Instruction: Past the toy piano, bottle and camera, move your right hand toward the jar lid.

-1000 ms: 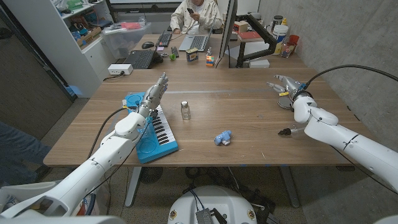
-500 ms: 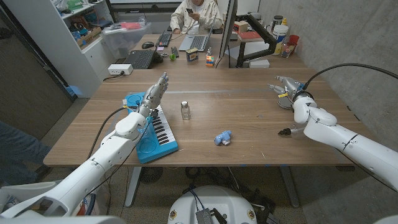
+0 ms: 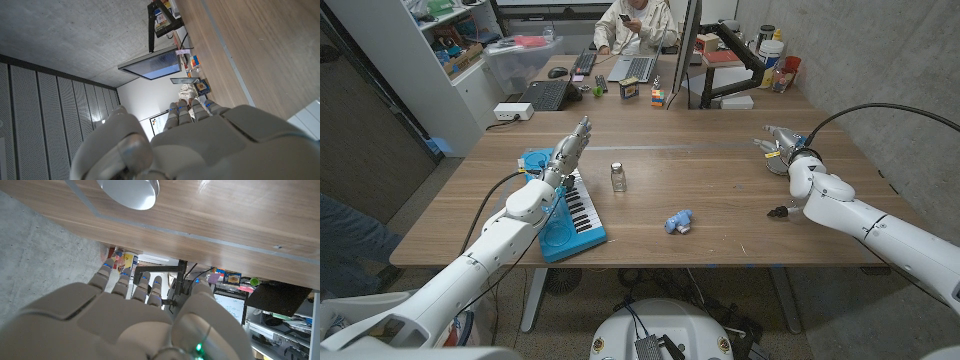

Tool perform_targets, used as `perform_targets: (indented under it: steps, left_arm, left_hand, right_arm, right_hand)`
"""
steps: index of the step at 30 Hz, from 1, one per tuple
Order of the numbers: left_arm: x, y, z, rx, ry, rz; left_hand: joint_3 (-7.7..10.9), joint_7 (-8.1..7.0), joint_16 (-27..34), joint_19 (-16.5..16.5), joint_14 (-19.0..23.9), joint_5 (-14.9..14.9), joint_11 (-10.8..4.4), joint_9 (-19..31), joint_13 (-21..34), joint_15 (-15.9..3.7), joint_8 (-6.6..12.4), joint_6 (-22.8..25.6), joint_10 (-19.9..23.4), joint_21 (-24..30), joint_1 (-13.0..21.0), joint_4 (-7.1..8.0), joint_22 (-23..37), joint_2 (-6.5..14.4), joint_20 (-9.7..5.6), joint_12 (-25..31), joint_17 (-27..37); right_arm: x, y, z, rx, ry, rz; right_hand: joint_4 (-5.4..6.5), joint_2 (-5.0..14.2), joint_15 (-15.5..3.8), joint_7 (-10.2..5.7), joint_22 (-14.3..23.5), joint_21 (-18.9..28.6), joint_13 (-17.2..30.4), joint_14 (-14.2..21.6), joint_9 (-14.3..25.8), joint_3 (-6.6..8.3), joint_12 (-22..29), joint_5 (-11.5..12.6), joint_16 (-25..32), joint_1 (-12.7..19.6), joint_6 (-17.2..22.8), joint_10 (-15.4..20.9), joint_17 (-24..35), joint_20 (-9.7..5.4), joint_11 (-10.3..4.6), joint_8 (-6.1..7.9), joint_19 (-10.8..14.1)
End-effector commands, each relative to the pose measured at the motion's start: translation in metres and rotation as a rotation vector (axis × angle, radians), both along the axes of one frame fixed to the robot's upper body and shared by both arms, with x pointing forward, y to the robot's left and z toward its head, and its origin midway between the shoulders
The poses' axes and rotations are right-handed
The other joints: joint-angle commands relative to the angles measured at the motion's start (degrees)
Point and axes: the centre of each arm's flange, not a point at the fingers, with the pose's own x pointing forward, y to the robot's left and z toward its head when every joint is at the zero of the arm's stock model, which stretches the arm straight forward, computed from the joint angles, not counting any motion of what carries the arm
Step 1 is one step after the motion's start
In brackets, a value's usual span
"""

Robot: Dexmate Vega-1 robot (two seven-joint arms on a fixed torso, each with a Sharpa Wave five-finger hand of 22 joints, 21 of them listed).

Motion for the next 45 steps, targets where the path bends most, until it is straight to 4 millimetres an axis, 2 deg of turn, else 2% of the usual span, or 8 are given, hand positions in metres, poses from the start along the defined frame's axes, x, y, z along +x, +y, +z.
perform_targets:
  steps: [1,16,45]
  left_arm:
    - [0.005,0.0,0.002,0.007,0.01,0.001]
    - [0.014,-0.004,0.001,0.008,0.029,0.001]
    - [0.025,-0.009,0.0,0.016,0.042,-0.008]
  left_hand:
    - [-0.53,-0.23,0.6,-0.2,0.4,0.3,-0.33,0.2,0.3,0.07,-0.17,-0.3,0.4,0.6,0.5,0.11,0.3,0.2,0.71,0.3,0.3]
    - [-0.65,-0.32,0.5,-0.1,0.5,0.2,-0.41,0.2,0.3,0.21,-0.26,-0.9,0.5,0.7,0.7,0.09,0.3,0.3,0.85,0.3,0.3]
    - [-0.85,-0.4,0.4,-0.2,0.5,0.2,-0.29,0.2,0.4,0.33,-0.05,-0.6,0.4,0.6,0.8,0.05,0.3,0.4,1.1,0.2,0.3]
  right_arm:
    - [0.009,-0.005,-0.006,0.022,0.044,-0.037]
    - [0.02,-0.01,-0.013,0.026,0.081,-0.074]
    - [0.031,-0.008,-0.023,0.026,0.117,-0.076]
  right_hand:
    - [-0.05,-0.5,0.31,0.07,0.1,0.3,0.2,0.2,0.1,-0.08,-0.1,0.1,0.3,0.2,-0.3,-0.1,0.2,0.79,0.26,-0.05,0.0]
    - [-0.1,-0.72,0.81,0.21,0.1,0.5,0.2,0.7,0.1,-0.26,0.0,-0.1,0.5,0.1,-0.6,-0.4,0.2,1.24,1.0,0.05,0.1]
    - [-0.13,-0.76,0.87,0.32,0.1,0.7,0.2,0.9,0.1,-0.37,0.4,-0.4,0.6,0.1,-0.4,0.0,0.2,1.31,1.23,0.34,0.3]
